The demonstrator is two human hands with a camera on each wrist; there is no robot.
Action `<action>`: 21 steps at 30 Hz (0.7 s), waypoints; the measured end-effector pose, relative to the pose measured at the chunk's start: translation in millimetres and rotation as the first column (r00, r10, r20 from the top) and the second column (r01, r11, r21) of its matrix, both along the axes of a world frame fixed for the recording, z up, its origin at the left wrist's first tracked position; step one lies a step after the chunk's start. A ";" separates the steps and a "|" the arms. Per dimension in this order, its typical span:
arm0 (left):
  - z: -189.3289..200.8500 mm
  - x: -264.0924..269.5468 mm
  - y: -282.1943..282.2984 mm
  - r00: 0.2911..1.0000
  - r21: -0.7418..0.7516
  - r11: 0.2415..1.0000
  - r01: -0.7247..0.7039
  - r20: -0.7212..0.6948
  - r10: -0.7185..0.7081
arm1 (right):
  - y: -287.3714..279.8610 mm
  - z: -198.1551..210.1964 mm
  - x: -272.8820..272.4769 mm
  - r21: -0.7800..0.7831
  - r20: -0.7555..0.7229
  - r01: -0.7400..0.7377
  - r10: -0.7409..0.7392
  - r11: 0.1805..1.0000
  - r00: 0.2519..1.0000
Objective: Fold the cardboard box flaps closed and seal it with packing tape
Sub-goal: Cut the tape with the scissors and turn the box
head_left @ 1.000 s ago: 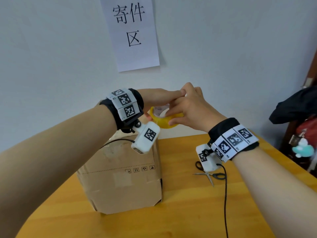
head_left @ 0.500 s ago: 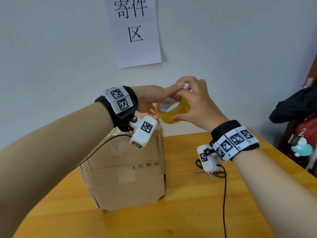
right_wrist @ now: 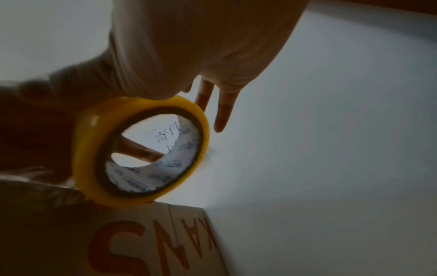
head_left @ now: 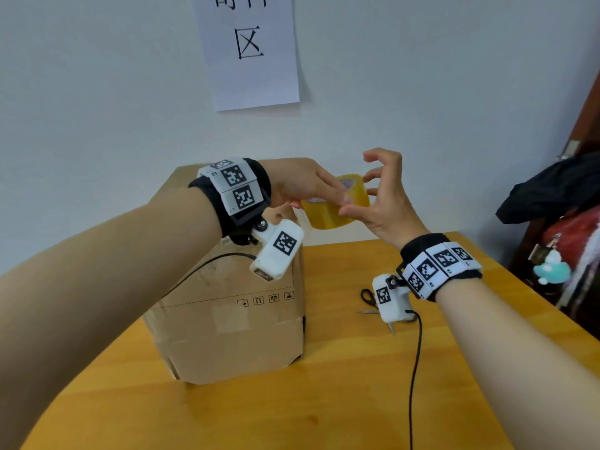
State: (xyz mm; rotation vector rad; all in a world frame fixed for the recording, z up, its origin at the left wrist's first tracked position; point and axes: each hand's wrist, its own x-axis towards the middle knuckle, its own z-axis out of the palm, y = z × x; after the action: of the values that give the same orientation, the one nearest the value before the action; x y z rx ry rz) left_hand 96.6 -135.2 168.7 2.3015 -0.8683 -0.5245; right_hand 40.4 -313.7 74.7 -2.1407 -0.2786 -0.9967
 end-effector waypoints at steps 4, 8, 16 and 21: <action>-5.4 2.0 -2.2 0.999 -0.042 0.998 -0.050 0.011 0.050 | -17.6 -31.4 -1.2 0.224 -0.135 0.108 -0.079 0.969 0.988; -8.3 3.6 -3.9 0.998 -0.055 0.996 -0.069 0.010 0.069 | -43.7 -79.0 2.3 -0.051 -0.697 0.386 -0.310 0.921 0.647; -8.8 7.3 -4.2 0.994 -0.063 0.992 -0.107 -0.024 0.106 | -53.3 -157.9 -1.4 -0.313 -0.909 0.288 -0.373 0.905 0.185; -10.7 8.1 -5.9 0.993 -0.063 0.992 -0.112 -0.039 0.109 | -49.8 -165.1 0.0 -0.403 -0.890 0.257 -0.442 0.878 0.113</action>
State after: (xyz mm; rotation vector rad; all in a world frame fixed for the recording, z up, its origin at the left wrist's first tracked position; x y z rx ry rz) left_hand 104.6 -141.0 157.9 2.2587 -0.7253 -0.4806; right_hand 40.3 -363.5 -90.4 -2.5721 0.8970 0.4277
